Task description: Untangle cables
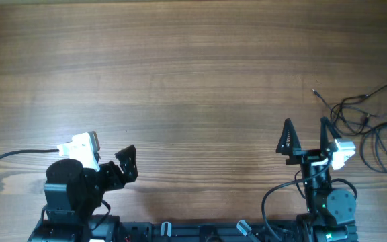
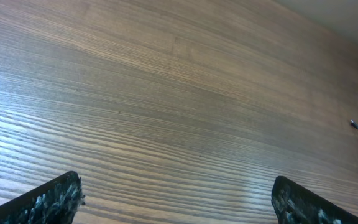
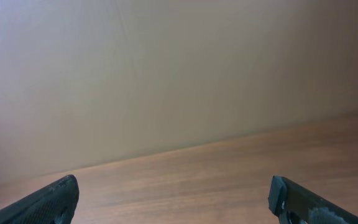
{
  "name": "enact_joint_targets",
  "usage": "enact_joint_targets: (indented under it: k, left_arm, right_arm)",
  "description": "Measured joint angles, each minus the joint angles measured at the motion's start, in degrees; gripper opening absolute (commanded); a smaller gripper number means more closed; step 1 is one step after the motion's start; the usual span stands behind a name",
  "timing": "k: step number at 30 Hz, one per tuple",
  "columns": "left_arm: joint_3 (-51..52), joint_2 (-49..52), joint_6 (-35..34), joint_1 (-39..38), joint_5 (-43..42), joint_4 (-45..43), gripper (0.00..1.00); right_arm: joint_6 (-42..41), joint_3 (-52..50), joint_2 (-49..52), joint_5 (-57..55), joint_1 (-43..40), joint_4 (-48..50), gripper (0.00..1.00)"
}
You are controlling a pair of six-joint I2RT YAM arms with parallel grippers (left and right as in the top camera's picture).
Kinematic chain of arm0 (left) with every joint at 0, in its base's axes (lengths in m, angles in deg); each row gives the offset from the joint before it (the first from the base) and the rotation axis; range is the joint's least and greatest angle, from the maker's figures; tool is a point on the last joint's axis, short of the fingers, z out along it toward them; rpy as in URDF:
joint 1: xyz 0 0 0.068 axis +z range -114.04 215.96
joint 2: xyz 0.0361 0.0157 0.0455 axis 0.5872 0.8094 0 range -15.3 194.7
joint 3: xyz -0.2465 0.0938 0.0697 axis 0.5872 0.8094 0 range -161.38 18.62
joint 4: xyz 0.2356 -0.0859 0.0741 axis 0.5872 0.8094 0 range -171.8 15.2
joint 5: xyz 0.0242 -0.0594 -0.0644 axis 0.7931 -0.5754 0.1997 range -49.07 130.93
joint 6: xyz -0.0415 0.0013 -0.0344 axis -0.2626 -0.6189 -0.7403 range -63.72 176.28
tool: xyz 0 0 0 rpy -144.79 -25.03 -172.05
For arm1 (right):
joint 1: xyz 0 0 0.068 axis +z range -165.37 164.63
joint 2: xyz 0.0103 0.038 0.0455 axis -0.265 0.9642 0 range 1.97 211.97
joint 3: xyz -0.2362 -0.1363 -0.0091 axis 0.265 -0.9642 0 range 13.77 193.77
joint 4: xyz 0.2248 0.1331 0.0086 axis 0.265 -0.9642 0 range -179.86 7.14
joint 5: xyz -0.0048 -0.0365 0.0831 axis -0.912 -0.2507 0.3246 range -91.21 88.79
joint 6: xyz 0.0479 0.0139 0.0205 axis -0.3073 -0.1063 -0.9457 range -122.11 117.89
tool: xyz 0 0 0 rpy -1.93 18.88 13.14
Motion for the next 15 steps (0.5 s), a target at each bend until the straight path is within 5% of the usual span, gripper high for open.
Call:
enact_joint_targets:
  k: [15]
  left_arm:
    - [0.0,0.0,0.0,0.0,0.0,0.0,1.00]
  right_arm:
    - [18.2,-0.1,0.0,0.2,-0.2,-8.3,1.00]
